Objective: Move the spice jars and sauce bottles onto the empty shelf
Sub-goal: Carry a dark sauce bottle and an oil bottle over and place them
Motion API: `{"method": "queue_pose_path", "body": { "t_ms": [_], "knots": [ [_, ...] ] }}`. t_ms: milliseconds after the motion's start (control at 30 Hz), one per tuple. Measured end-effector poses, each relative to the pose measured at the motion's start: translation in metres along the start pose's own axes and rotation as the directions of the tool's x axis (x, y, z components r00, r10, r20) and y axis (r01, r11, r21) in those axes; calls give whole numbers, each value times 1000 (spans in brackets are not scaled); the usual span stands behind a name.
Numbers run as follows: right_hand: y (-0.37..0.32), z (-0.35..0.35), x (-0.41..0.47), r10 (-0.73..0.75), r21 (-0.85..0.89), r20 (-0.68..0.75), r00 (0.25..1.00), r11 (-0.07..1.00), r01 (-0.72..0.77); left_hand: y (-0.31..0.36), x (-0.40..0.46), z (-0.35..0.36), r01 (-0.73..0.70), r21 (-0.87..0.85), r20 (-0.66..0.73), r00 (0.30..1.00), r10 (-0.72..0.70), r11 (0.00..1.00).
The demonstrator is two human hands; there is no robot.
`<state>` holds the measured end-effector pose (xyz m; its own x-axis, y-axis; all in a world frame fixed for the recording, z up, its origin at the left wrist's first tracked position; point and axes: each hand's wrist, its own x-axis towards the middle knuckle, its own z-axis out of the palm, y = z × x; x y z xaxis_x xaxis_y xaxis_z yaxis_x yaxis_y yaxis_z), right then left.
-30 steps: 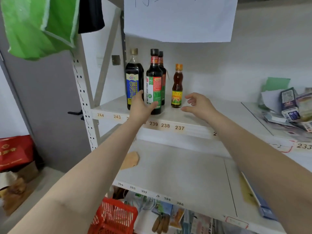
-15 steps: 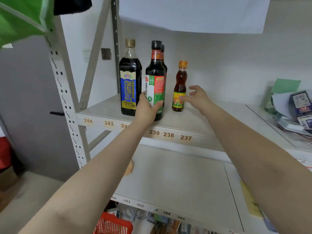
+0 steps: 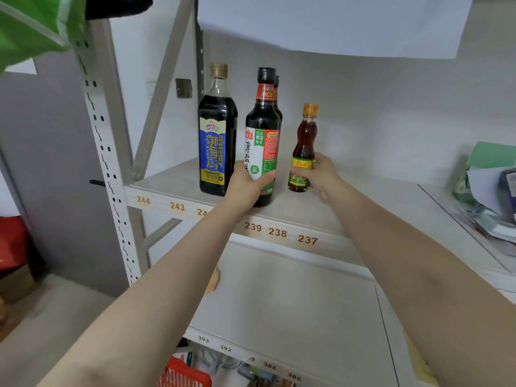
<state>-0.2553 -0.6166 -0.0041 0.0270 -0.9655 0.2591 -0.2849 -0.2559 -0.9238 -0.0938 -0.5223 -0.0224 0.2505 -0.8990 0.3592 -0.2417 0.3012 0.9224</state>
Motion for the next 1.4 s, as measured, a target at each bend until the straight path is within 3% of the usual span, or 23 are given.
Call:
{"method": "queue_pose_path", "body": {
  "t_ms": [300, 567, 833, 1133, 1400],
  "knots": [
    [-9, -55, -40, 23, 90, 45, 999, 996, -27, 10, -15, 16, 13, -110, 51, 999, -8, 994],
    [-35, -102, -127, 84, 65, -72, 994, 995, -79, 36, -63, 29, 28, -263, 238, 971, 36, 964],
    [-49, -120, -224, 155, 82, -210, 965, 987, -141, 66, -126, 29, 103, -236, 371, 929, -8, 966],
    [-31, -181, -349, 228, 79, -335, 914, 974, -214, 82, -226, 76, 155, -218, 545, 838, -11, 964],
    [-1, -283, -492, 326, 81, -545, 772, 937, -339, 105, -338, 165, 230, -231, 703, 712, -2, 945]
  ]
}}
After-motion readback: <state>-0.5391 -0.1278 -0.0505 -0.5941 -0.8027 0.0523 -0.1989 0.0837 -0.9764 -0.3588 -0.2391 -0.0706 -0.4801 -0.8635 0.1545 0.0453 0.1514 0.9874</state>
